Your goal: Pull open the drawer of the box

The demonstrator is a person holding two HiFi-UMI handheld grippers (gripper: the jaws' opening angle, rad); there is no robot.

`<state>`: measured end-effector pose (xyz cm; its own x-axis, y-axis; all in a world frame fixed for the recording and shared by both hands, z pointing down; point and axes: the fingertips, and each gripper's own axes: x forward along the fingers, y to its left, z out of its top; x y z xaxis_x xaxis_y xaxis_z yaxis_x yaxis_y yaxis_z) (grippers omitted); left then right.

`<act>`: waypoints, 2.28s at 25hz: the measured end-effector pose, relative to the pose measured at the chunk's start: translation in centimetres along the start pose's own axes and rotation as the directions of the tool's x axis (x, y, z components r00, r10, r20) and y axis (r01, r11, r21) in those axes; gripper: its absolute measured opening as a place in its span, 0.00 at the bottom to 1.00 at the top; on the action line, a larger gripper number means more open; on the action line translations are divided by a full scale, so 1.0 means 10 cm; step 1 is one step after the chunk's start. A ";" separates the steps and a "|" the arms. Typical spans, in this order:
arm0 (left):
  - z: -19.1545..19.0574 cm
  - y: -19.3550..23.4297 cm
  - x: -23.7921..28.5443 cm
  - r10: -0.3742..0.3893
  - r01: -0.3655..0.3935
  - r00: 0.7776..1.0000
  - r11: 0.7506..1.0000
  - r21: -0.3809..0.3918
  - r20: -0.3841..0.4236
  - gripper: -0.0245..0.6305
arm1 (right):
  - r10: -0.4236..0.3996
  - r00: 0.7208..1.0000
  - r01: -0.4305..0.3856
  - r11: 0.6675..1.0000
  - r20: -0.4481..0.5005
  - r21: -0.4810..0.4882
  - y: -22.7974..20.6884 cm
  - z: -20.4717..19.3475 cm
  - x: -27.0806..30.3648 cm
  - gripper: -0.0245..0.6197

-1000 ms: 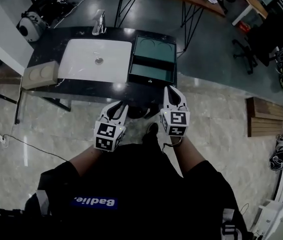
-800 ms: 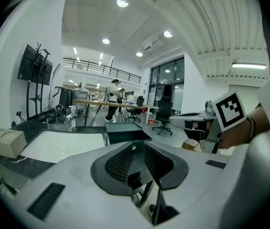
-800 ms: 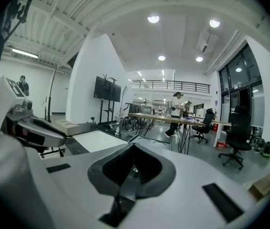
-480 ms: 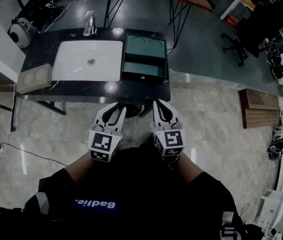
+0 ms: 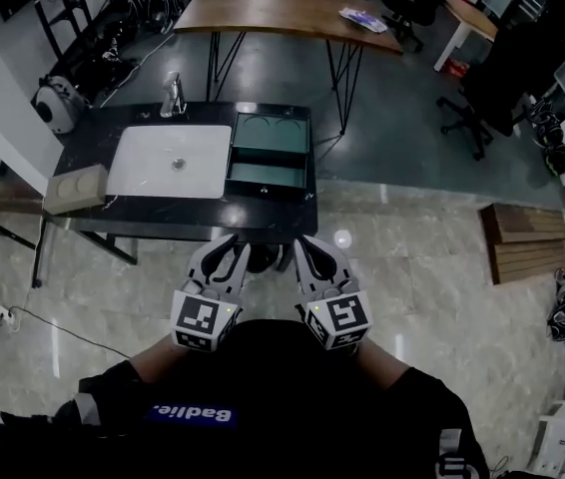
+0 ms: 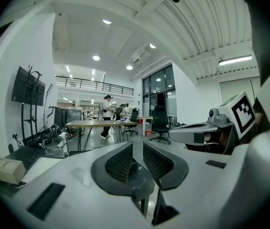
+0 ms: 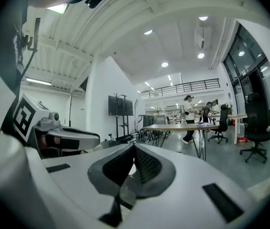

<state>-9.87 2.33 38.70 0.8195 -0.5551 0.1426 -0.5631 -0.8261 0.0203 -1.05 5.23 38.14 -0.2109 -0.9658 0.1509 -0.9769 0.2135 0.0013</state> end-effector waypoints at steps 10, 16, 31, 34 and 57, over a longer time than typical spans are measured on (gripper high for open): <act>0.17 -0.59 0.08 -0.028 0.027 0.999 0.997 0.066 0.023 0.14 | 0.106 0.992 -0.107 0.994 0.065 0.021 -0.01 0.08 -0.34 0.04; 0.18 -0.74 0.11 -0.038 0.035 0.998 0.998 0.049 0.045 0.14 | 0.132 0.988 -0.131 0.991 0.082 -0.009 -0.03 0.05 -0.38 0.04; 0.05 -0.84 0.15 -0.075 0.075 0.997 0.997 0.016 0.027 0.04 | 0.136 0.988 -0.134 0.990 0.077 -0.031 0.00 0.04 -0.41 0.04; 0.04 -0.85 0.16 -0.083 0.083 0.996 0.996 0.021 0.021 0.04 | 0.125 0.989 -0.123 0.992 0.081 -0.031 -0.02 0.05 -0.40 0.04; -0.02 -0.73 0.18 -0.098 0.098 0.995 0.995 0.027 0.009 0.04 | 0.102 0.992 -0.101 0.995 0.077 -0.016 -0.02 0.02 -0.27 0.04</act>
<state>-4.32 7.35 38.98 0.8716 -0.4722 0.1313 -0.4771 -0.8788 0.0069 -0.30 7.82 37.53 -0.3109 -0.9475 0.0742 -0.9501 0.3120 0.0024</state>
